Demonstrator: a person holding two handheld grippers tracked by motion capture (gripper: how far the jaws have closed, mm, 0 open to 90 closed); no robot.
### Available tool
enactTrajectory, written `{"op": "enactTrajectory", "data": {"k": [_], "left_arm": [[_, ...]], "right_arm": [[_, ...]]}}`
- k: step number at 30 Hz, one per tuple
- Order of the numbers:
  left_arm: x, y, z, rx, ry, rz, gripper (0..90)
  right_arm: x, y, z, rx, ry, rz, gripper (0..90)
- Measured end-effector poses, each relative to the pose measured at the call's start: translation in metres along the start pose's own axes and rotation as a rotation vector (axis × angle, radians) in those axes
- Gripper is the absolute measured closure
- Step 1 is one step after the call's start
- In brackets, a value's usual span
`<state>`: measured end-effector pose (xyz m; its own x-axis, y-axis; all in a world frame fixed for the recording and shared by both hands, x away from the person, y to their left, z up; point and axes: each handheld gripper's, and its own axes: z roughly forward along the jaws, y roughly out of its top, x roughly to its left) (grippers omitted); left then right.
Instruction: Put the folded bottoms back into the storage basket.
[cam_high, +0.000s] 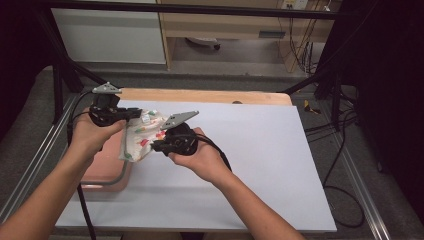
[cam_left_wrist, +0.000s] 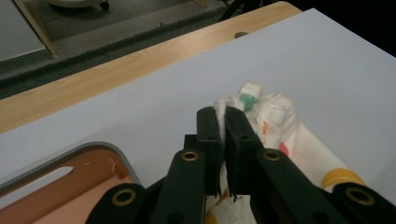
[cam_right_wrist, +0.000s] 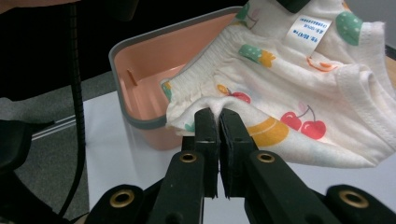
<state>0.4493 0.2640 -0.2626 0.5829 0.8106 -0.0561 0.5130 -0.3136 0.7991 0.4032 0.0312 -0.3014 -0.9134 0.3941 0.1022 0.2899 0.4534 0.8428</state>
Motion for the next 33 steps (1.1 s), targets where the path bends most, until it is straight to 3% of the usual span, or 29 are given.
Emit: {"op": "enactTrajectory", "data": {"k": [9,33], "left_arm": [[0.015,-0.001,-0.003,0.011,0.042,-0.002,85.7],[0.045,-0.010,-0.020,0.027,0.079,-0.038,85.6]], "right_arm": [[0.001,0.012,0.022,-0.011,-0.003,-0.030,87.0],[0.003,0.026,0.059,-0.054,0.011,-0.059,87.0]]}}
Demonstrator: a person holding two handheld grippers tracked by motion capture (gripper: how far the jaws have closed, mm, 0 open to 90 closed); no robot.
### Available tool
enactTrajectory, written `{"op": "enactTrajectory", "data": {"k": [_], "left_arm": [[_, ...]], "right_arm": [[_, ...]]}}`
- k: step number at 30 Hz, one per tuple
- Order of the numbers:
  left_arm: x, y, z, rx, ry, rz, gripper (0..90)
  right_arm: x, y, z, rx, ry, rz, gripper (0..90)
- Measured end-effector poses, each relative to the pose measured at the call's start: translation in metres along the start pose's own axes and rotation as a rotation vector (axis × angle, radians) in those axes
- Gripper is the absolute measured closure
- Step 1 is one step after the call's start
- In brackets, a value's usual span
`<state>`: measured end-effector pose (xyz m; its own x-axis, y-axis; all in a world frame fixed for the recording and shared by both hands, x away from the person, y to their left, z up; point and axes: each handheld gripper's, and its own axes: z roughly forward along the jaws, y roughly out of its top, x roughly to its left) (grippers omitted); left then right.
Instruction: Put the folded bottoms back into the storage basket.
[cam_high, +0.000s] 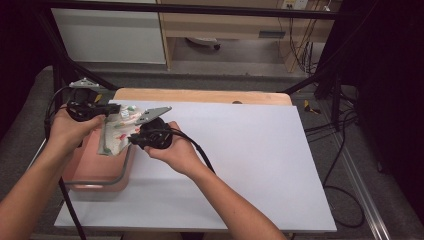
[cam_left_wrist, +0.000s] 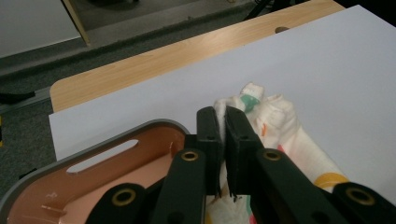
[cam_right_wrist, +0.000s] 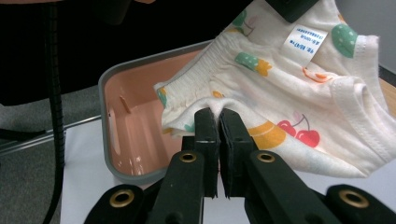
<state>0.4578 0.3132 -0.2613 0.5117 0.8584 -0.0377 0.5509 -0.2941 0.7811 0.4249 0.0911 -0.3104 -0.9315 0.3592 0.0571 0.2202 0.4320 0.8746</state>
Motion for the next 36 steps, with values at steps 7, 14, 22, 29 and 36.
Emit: {"op": "enactTrajectory", "data": {"k": [7,14,22,29,36], "left_arm": [[0.007,-0.004,-0.006,-0.004,0.003,-0.020,85.6],[0.012,-0.005,-0.010,-0.003,0.014,-0.025,85.6],[0.016,-0.009,-0.012,0.001,0.019,-0.031,85.6],[0.023,-0.013,-0.014,0.006,0.026,-0.042,85.6],[0.026,-0.017,-0.014,0.009,0.028,-0.047,85.5]], "right_arm": [[0.003,0.002,0.007,-0.034,0.013,0.005,87.0],[0.002,0.001,0.011,-0.055,0.013,0.016,87.0],[0.004,0.001,0.018,-0.058,0.018,0.016,87.0],[0.008,0.000,0.026,-0.059,0.028,0.015,87.0],[0.010,0.000,0.032,-0.059,0.034,0.020,87.0]]}}
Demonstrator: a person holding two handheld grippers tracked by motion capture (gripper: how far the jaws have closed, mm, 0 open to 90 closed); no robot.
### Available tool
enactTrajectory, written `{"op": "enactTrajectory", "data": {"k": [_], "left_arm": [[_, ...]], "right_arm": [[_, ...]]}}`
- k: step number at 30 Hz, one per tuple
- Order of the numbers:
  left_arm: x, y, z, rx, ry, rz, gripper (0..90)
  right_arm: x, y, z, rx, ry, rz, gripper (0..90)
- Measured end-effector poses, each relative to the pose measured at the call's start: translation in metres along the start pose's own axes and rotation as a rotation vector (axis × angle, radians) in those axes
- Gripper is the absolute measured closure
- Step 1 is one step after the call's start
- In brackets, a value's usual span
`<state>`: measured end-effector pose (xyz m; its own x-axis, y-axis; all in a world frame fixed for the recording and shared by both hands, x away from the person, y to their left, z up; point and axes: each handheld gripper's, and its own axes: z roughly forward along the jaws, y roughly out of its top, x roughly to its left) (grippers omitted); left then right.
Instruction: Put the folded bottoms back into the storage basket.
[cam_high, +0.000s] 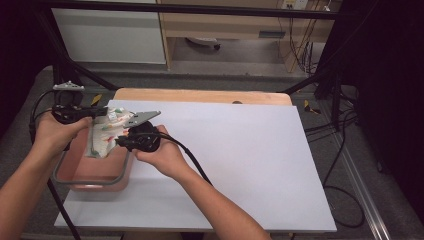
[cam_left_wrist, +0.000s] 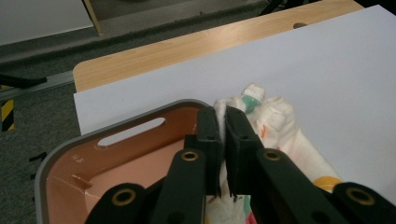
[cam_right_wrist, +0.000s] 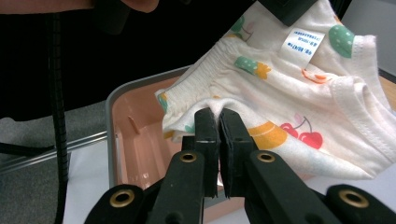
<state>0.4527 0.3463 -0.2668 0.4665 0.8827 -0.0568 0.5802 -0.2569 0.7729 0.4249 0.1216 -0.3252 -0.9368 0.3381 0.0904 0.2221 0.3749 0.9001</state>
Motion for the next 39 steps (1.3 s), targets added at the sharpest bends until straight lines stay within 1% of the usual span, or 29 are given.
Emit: {"op": "enactTrajectory", "data": {"k": [16,27,39], "left_arm": [[0.009,-0.006,-0.001,0.002,0.009,-0.017,85.5],[0.016,-0.010,-0.004,0.003,0.020,-0.029,85.5],[0.020,-0.012,-0.007,0.000,0.025,-0.037,85.5]], "right_arm": [[0.001,-0.001,0.008,0.001,-0.005,0.001,87.0],[0.005,-0.002,0.015,0.006,0.005,-0.003,87.0],[0.006,-0.002,0.018,0.006,0.008,-0.001,86.9]]}}
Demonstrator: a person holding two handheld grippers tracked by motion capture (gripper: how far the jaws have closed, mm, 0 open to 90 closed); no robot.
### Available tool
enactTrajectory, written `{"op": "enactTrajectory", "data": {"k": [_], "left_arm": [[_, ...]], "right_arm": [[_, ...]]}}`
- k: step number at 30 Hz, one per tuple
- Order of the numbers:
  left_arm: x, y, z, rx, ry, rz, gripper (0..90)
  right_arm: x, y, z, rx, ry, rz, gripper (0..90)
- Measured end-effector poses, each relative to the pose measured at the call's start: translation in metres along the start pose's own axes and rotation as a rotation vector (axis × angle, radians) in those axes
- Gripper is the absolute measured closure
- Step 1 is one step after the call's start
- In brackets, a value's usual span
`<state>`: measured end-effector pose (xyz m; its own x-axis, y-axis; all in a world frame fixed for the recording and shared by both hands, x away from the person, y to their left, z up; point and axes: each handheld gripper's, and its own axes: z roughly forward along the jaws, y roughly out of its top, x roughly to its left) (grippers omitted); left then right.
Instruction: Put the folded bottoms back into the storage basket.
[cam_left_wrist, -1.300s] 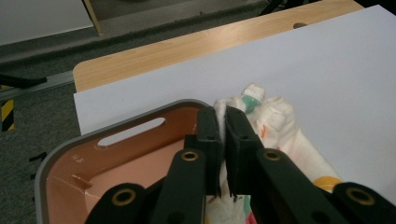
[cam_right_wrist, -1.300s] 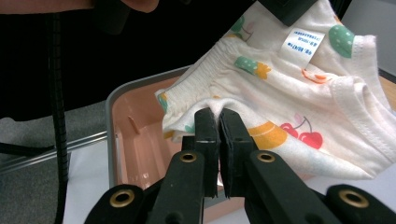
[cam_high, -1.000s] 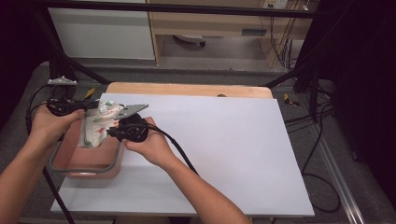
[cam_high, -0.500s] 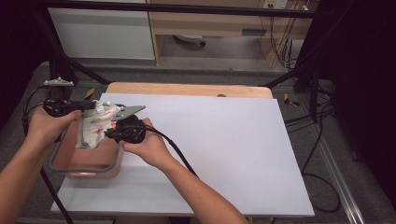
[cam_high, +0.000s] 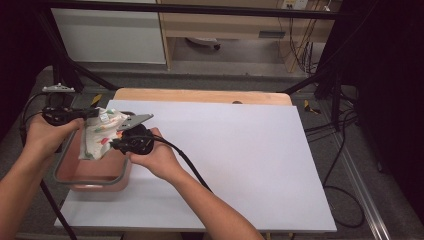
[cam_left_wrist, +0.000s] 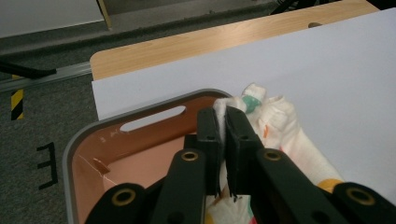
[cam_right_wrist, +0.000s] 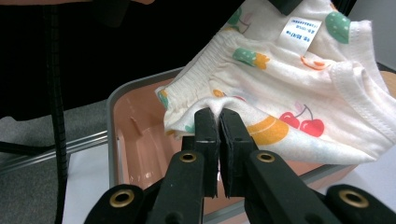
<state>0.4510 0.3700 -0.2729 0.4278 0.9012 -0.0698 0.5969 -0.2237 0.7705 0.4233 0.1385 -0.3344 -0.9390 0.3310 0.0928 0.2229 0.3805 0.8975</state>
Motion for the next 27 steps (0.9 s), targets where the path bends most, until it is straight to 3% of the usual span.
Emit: {"op": "enactTrajectory", "data": {"k": [27], "left_arm": [[0.011,-0.009,-0.005,-0.009,0.010,-0.017,85.5]], "right_arm": [[0.005,-0.007,0.015,0.012,0.009,0.003,86.9]]}}
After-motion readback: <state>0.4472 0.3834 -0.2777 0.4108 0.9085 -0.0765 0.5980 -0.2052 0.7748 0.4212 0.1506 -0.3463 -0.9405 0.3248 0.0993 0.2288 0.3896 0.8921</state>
